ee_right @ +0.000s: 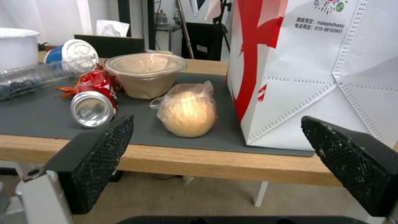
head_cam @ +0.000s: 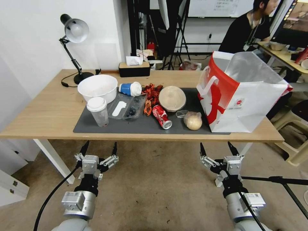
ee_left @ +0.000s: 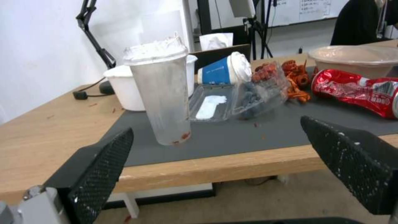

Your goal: Pick up the trash from the table and place it into the takeout bag.

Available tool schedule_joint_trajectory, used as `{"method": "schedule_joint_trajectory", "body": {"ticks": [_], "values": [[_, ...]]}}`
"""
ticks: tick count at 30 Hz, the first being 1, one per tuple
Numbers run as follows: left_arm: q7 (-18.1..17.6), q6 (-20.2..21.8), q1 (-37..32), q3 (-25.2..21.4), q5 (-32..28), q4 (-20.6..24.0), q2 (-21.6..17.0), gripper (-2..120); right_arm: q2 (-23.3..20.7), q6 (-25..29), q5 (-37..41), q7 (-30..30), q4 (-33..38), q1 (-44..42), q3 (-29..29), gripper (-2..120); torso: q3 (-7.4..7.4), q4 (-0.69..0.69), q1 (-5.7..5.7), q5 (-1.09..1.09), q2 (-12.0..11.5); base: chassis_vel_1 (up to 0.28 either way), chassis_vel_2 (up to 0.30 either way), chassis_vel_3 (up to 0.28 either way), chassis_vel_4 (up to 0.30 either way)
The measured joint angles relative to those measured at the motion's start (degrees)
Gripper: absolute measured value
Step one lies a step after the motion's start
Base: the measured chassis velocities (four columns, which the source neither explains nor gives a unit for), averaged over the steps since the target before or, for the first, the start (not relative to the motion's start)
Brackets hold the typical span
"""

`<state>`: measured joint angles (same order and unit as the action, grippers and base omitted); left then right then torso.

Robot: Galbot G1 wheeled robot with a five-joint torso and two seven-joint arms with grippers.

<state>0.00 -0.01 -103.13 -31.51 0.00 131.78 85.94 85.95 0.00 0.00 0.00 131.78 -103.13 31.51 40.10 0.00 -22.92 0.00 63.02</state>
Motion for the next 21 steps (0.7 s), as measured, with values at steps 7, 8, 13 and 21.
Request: {"method": "schedule_joint_trajectory", "body": {"ticks": [7, 8, 13, 21], "values": [[0.0, 0.0, 0.0, 0.0, 0.0, 0.0, 0.0, 100, 0.0, 0.0, 0.0, 0.0, 0.0, 0.0, 0.0, 100, 0.00, 0.00, 0.00, 0.00, 0.0, 0.000, 0.000, 0.000, 0.000], [0.0, 0.0, 0.0, 0.0, 0.0, 0.0, 0.0, 100, 0.0, 0.0, 0.0, 0.0, 0.0, 0.0, 0.0, 100, 0.00, 0.00, 0.00, 0.00, 0.0, 0.000, 0.000, 0.000, 0.000], [0.0, 0.0, 0.0, 0.0, 0.0, 0.0, 0.0, 100, 0.0, 0.0, 0.0, 0.0, 0.0, 0.0, 0.0, 100, 0.00, 0.00, 0.00, 0.00, 0.0, 0.000, 0.000, 0.000, 0.000], [0.0, 0.0, 0.0, 0.0, 0.0, 0.0, 0.0, 100, 0.0, 0.0, 0.0, 0.0, 0.0, 0.0, 0.0, 100, 0.00, 0.00, 0.00, 0.00, 0.0, 0.000, 0.000, 0.000, 0.000]]}}
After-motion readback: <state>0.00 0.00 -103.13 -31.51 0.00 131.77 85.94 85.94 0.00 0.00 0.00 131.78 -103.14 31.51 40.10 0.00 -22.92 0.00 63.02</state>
